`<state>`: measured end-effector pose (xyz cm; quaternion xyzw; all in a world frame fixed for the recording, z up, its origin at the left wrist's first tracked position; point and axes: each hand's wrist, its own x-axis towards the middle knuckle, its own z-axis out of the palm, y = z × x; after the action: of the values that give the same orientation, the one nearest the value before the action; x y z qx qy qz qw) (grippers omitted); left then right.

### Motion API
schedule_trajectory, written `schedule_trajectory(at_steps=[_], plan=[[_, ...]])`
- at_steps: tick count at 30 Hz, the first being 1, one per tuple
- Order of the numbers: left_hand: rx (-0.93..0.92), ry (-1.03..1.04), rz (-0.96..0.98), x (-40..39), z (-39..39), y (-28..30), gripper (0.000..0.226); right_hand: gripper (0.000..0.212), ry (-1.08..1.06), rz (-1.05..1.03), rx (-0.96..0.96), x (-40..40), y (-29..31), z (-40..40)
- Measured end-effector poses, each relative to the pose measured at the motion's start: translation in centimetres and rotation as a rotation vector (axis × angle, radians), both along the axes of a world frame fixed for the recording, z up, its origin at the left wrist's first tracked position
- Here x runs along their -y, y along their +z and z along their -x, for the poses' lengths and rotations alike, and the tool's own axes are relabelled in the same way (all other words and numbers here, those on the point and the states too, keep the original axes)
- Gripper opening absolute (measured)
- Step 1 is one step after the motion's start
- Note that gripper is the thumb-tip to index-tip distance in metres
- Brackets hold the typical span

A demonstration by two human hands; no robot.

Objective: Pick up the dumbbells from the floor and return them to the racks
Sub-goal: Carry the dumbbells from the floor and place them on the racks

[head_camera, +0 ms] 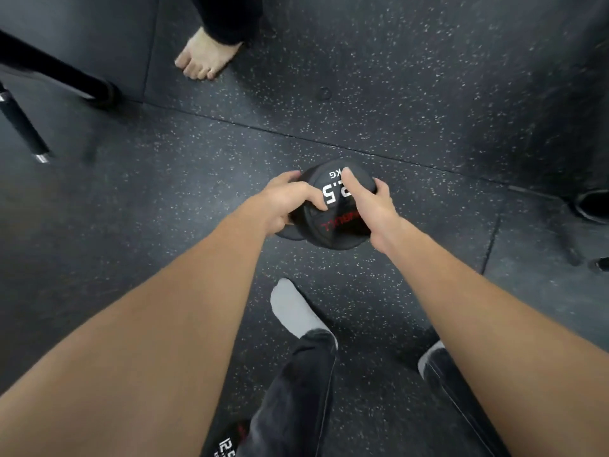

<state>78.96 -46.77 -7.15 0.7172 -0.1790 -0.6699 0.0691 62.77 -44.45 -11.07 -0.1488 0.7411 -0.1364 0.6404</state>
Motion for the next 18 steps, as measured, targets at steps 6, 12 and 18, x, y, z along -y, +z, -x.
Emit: schedule_trajectory(at_steps=[6, 12, 18], plan=[[0.108, 0.129, 0.066, -2.3, -5.0, -1.3, 0.070, 0.099, 0.081, 0.066, -0.022, -0.3, 0.9, -5.9], [0.032, 0.282, 0.074, -4.7, -10.5, -3.5, 0.053, 0.094, 0.219, 0.025, 0.004, -0.2, 0.2, -10.4], [-0.094, 0.403, 0.010, -3.9, -10.1, -4.1, 0.061, 0.101, -0.004, -0.166, 0.234, 1.0, -0.5, -10.1]])
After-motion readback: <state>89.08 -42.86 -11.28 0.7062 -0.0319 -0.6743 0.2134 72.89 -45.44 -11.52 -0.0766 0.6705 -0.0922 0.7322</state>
